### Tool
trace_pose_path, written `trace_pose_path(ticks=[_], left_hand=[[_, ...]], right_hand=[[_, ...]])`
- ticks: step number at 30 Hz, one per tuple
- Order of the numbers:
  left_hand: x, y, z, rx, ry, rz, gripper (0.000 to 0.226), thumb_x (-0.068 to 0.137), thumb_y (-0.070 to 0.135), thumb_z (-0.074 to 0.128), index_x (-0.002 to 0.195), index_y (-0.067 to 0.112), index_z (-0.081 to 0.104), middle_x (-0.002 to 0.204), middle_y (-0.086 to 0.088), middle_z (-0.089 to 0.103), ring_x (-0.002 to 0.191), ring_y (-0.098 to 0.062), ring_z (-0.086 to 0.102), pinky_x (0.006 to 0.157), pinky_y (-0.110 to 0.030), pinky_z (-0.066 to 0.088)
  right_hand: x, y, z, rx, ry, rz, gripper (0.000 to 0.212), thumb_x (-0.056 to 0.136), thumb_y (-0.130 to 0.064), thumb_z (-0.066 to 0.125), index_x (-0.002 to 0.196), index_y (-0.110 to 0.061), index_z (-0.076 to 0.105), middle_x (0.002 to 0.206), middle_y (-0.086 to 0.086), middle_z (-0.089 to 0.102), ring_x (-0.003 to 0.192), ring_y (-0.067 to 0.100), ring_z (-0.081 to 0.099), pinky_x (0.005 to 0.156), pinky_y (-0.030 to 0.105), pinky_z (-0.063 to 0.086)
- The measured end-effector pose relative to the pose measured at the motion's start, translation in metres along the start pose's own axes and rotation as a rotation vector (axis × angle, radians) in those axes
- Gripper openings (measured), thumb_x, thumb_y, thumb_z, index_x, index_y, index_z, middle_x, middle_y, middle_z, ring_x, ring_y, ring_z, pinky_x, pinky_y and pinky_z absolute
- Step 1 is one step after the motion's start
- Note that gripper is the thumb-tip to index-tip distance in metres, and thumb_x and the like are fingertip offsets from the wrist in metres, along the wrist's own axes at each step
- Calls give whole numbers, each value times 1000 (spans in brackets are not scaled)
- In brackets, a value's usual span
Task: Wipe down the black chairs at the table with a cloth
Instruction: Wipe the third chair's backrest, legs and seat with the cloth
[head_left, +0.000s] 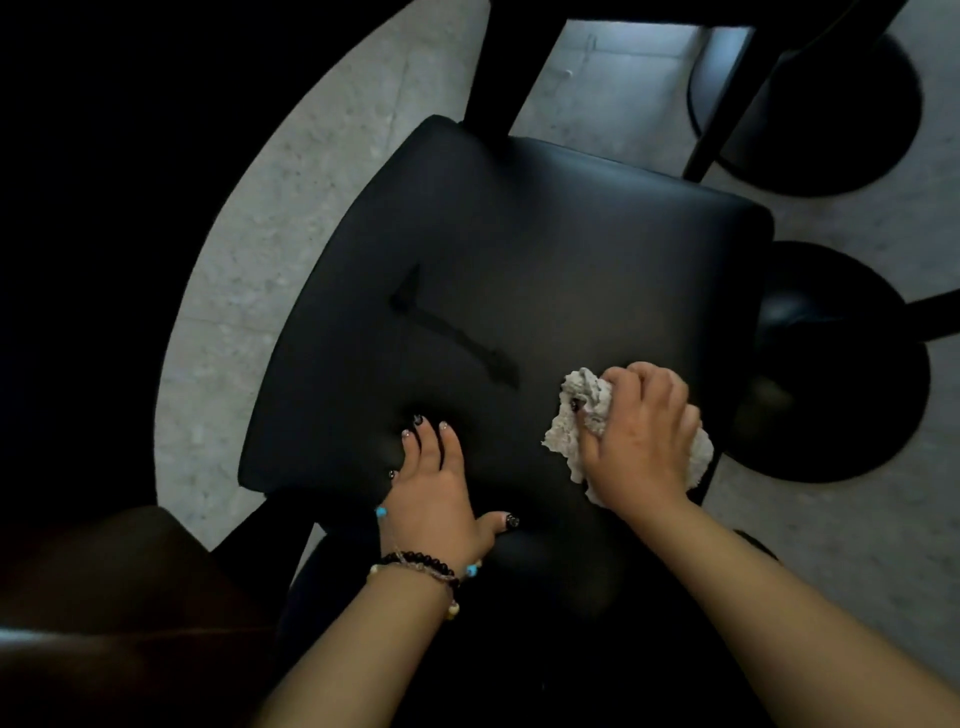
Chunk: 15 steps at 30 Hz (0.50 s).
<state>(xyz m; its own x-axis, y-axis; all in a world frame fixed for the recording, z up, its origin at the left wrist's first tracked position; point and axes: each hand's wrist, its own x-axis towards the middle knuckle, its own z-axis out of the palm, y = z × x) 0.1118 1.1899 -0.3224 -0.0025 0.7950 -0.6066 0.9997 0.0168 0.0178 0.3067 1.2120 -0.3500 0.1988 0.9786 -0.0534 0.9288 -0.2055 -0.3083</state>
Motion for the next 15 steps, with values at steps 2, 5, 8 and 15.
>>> trace_pose_path(ticks=[2, 5, 8, 15], left_hand=[[0, -4, 0, 32, 35, 21, 119, 71, 80, 54, 154, 16, -2, 162, -7, -5, 149, -22, 1, 115, -39, 27], [-1, -13, -1, 86, 111, 55, 122, 63, 91, 45, 154, 22, 2, 163, -1, 0, 148, -14, 9, 109, -39, 36], [2, -16, -4, 259, 209, 134, 127, 55, 98, 28, 154, 20, 12, 161, -5, 15, 143, -14, 29, 96, -33, 44], [15, -18, -5, 328, 433, 227, 113, 57, 91, 6, 111, 17, 72, 107, -8, 73, 69, -21, 71, 52, -23, 35]], right_hand=[[-2, -1, 2, -19, 37, -27, 53, 67, -30, 78, 112, -12, 55, 117, 13, 49, 112, 31, 37, 85, 51, 40], [-3, -3, 4, -46, 97, -84, 53, 67, -30, 77, 112, -10, 58, 117, 15, 51, 111, 30, 34, 85, 51, 39], [-3, -1, 8, -67, 143, -132, 50, 70, -31, 74, 113, -11, 56, 117, 14, 50, 110, 29, 34, 84, 48, 36], [-2, 4, 20, -95, 275, -196, 42, 73, -36, 60, 108, -13, 56, 111, 13, 50, 102, 30, 35, 77, 45, 34]])
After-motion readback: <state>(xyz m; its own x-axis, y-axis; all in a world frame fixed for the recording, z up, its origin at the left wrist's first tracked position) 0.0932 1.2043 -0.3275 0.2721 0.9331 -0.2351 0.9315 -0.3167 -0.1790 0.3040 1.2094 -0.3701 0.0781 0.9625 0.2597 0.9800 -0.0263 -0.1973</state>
